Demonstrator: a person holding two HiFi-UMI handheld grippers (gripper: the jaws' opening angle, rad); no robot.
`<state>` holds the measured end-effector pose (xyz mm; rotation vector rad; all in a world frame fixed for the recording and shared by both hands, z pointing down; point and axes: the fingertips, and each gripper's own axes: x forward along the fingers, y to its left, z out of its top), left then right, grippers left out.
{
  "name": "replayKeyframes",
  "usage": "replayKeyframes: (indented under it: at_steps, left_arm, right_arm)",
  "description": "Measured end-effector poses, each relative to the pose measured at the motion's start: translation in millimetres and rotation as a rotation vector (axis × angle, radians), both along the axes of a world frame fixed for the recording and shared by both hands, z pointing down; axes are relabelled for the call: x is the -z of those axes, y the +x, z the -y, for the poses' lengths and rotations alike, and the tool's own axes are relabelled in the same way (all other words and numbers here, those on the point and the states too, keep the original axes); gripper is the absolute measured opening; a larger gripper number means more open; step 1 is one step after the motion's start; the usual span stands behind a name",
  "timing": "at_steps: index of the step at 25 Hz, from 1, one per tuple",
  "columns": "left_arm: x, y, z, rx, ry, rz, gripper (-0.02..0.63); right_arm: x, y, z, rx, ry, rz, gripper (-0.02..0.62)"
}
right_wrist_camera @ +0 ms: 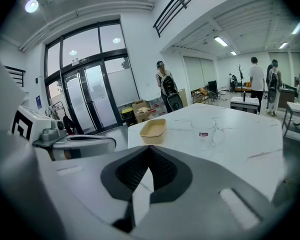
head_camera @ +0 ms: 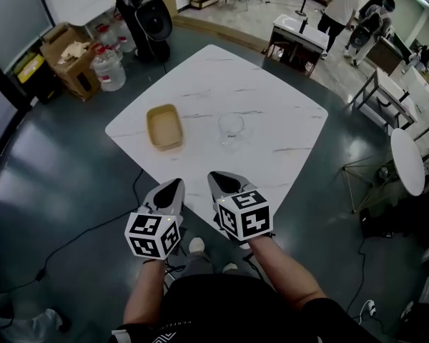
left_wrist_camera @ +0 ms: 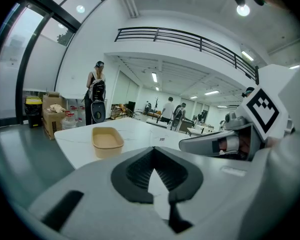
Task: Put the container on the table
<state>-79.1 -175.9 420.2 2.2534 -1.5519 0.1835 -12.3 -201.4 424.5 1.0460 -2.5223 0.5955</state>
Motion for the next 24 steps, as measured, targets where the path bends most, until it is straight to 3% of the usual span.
replayKeyframes:
  at_steps: [10,16,24]
  left_arm:
    - [-6,-3,-18,0.001,-0.026,-0.003,-0.008]
    - [-13,3,-20,-0.02,-0.103,-0.025,-0.006]
    - [-29,14,-22,-0.056,-0.193,0.008,-0.006]
  right_arm:
    - [-2,-7,-17,0.027,-0.006,0.003,0.0]
    - [-2,-4,-20,0.025,-0.008,0.0,0.0]
    - [-6,3,-19,0.015,-0.017,-0.009,0.0]
